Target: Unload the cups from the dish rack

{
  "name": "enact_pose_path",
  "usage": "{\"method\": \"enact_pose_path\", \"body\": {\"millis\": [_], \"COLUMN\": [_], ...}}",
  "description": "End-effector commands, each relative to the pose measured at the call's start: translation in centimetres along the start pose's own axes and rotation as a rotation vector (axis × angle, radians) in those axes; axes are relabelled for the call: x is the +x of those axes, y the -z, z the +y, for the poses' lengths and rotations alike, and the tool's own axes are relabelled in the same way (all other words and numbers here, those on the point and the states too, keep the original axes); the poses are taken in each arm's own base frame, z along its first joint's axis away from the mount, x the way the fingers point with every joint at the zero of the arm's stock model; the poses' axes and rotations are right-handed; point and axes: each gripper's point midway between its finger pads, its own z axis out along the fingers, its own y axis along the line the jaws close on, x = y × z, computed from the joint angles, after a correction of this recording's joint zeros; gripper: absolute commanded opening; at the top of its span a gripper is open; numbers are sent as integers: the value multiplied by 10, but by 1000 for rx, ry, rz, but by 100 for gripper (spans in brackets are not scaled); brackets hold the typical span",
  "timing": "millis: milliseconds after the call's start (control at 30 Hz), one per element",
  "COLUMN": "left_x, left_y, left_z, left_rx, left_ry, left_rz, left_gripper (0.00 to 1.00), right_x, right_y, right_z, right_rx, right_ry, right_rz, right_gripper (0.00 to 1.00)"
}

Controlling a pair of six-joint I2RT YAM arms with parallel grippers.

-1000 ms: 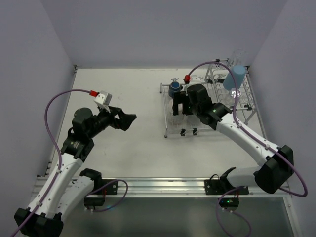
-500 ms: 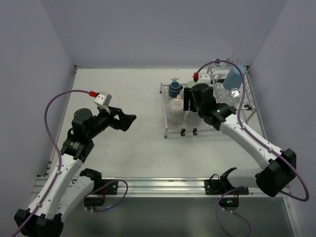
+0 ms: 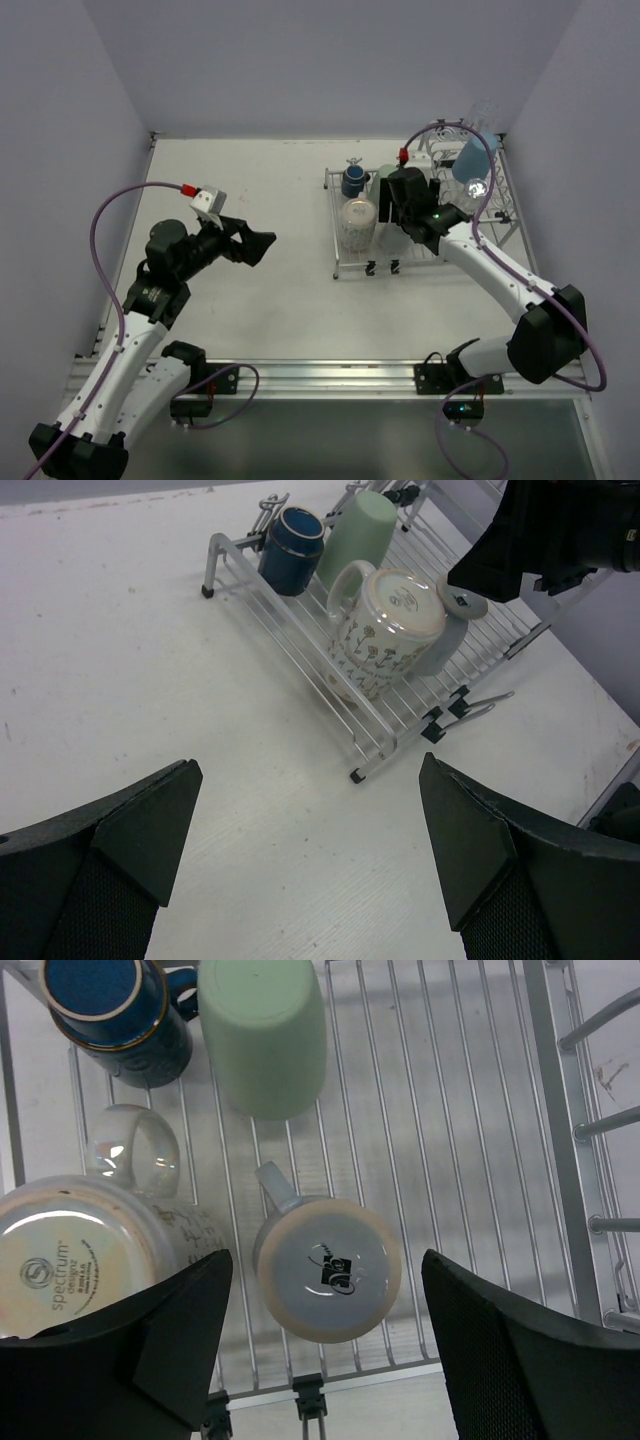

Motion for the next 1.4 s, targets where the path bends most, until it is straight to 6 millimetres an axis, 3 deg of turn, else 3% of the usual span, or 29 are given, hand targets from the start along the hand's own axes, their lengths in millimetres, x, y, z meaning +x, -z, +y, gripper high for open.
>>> {"method": "enact_pose_path", "body": {"millis": [0, 133, 400, 600, 833, 1200, 1267, 1367], "left_x": [-1, 0, 2, 4, 5, 5, 5, 5], "left_y": [0, 0, -2, -5, -6, -7, -6, -6], "left_z": [-2, -2, -1, 1, 0, -7, -8, -8], "left_rx": [13, 16, 12, 11, 17, 56, 56, 56], "left_ry": [-18, -16, -12, -6, 8, 29, 30, 34], "left_rz": [-1, 1, 9, 22, 23, 22, 21, 19], "left_gripper": [100, 100, 100, 100, 100, 100, 100, 100], "right_x": [8, 25, 35, 25, 32, 12, 17, 21], "right_y": [-9, -18, -32, -23, -36, -39, -42, -43], "right_z": [-9, -5, -1, 6, 3, -2, -2, -3], "right_rx": [33, 14, 2, -70, -34, -11, -12, -8], "right_ry": [-37, -38, -46, -75, -70, -70, -72, -74], "right_rz": [9, 43, 72, 24, 41, -11, 2, 11], "right_gripper": [80, 79, 81, 80, 75, 72, 70, 53]}}
